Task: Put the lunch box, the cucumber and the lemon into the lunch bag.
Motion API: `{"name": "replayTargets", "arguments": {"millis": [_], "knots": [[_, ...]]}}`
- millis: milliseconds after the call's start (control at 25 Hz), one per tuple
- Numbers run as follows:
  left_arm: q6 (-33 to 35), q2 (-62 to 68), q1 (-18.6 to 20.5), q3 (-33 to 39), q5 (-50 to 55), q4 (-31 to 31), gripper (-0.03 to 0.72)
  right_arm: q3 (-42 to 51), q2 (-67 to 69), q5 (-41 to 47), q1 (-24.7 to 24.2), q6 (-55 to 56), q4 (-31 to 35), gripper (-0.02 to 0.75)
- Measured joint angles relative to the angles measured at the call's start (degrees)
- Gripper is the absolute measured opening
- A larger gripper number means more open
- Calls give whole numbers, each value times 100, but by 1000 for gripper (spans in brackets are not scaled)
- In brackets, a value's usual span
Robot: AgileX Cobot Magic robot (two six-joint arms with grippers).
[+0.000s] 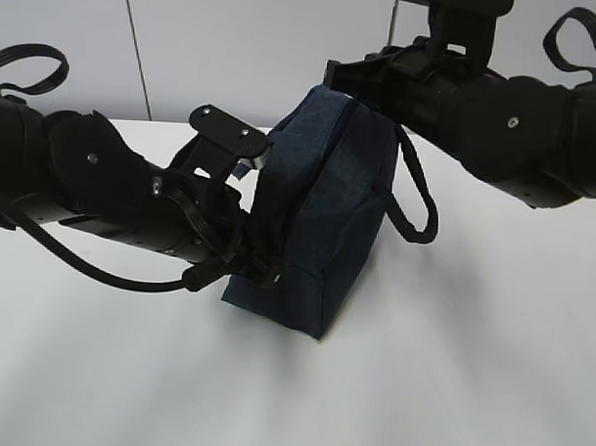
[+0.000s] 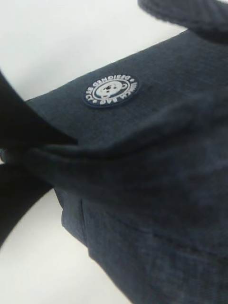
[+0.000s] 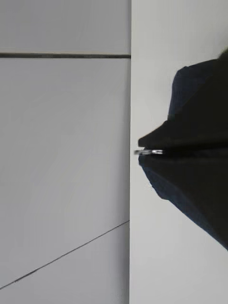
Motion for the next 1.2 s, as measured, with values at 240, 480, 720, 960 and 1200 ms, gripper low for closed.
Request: {"name": "replayTargets", "arguments": {"millis": [240,480,720,960,1200], "knots": [[0,0,0,0,0,0,-2,-546,383,283,-224,-1,0,0],[0,0,0,0,0,0,-2,-1133,781,729,-522,-24,-22,0],[0,0,0,0,12,0,-2,-1815,1131,1609,-783,-235,-84,0],[0,0,0,13,37,-112,-2,-2351,1227,2592,-952,-774,-144,0],[0,0,0,13,141,-147,-2,-2583,1235,3242,-1042,-1145,-175,0]]}}
